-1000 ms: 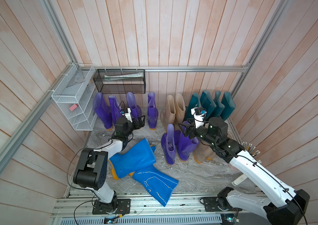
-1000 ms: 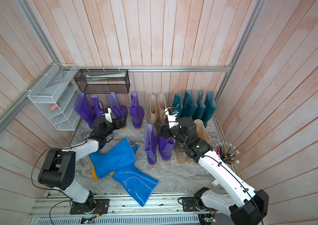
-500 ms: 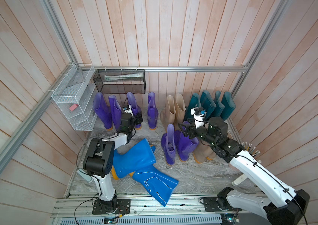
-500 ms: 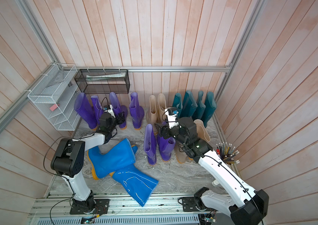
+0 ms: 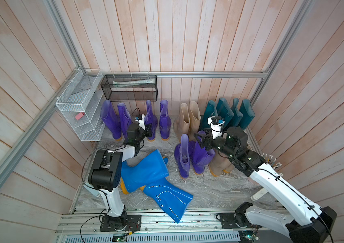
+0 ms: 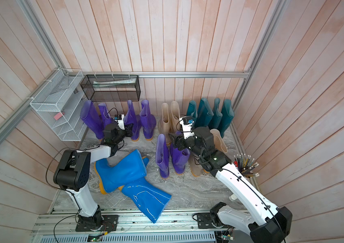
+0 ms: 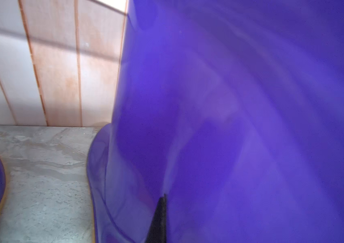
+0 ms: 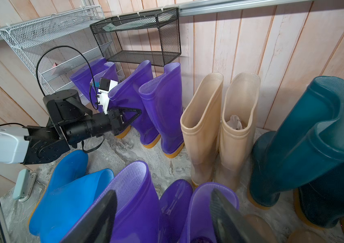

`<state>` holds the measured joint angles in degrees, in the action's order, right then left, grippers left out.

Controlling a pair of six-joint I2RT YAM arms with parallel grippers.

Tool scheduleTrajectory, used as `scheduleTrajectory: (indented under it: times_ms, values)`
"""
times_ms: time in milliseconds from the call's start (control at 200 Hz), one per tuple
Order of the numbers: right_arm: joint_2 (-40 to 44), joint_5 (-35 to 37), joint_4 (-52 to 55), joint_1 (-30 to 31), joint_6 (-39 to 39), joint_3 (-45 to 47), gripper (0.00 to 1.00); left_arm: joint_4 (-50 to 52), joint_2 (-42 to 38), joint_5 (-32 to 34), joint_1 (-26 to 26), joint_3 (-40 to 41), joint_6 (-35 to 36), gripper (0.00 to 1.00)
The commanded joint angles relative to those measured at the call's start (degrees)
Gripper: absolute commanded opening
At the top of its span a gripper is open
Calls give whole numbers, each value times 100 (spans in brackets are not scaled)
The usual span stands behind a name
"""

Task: Match and arrange rain boots in pairs
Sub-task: Pair a pair of rain boots at the center of the board.

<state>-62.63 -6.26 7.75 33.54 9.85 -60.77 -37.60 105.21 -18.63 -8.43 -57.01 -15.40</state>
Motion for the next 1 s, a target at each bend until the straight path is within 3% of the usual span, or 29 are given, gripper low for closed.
scheduleTrajectory:
  times_ms: [0,160,350,510,850,880,925,995]
  values:
    - [-41,-27,-1,-27,-18,-163,72,-573,-171,-706,137,203,104,0]
    - [-68,-41,0,-29,0,-161,72,-619,75,-651,245,2,-63,0]
    - [-91,-24,24,-26,16,-217,72,-769,315,-517,82,-361,-759,0]
    - [-115,-21,51,-31,17,-269,72,-619,429,-402,-232,-669,-828,0]
    - [-17,7,93,-23,26,-207,72,-705,546,-423,-238,-566,-960,0]
    - [-6,10,94,-27,26,-200,72,-682,536,-433,-217,-536,-956,4]
    - [13,10,96,-26,26,-196,72,-682,490,-451,-180,-490,-988,27]
    - [15,16,121,-25,17,-212,72,-576,349,-466,-133,-443,-1003,49]
